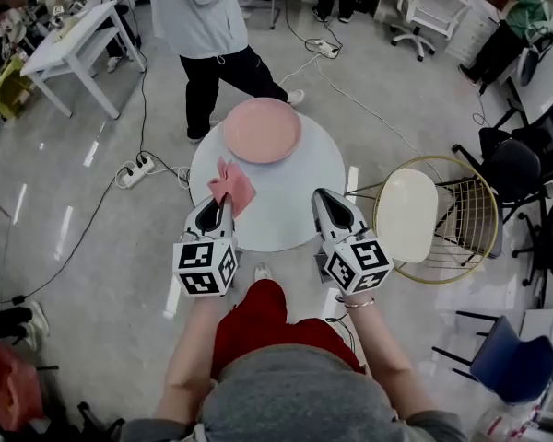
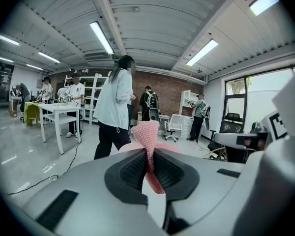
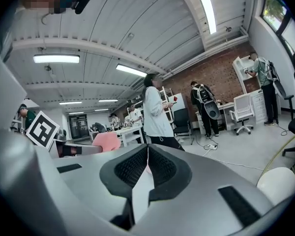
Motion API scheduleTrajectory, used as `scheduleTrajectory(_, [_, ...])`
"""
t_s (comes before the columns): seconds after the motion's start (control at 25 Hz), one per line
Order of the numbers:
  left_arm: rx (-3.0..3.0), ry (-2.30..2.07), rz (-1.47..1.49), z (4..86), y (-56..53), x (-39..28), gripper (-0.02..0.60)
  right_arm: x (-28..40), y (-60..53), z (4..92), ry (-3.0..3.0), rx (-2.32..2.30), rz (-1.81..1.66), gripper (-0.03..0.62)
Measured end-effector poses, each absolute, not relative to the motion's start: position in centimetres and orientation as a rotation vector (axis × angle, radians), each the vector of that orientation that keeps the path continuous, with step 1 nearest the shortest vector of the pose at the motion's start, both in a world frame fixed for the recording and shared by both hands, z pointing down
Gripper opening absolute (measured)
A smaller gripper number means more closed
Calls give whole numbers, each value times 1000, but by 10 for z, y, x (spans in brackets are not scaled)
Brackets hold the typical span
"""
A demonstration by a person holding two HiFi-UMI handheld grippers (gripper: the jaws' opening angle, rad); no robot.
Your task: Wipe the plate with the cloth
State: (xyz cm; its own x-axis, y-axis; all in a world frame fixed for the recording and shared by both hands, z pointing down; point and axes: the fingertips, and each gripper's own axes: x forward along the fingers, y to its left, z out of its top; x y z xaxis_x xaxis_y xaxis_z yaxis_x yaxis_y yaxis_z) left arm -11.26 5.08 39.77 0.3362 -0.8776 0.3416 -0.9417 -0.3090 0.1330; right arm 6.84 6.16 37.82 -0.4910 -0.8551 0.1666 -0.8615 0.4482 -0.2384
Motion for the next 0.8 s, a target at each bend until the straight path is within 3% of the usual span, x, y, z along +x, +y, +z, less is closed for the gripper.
scheduleTrajectory(0.8, [2298, -1486, 339, 432, -86, -139, 35, 29, -71, 399, -2547, 1637, 509, 29])
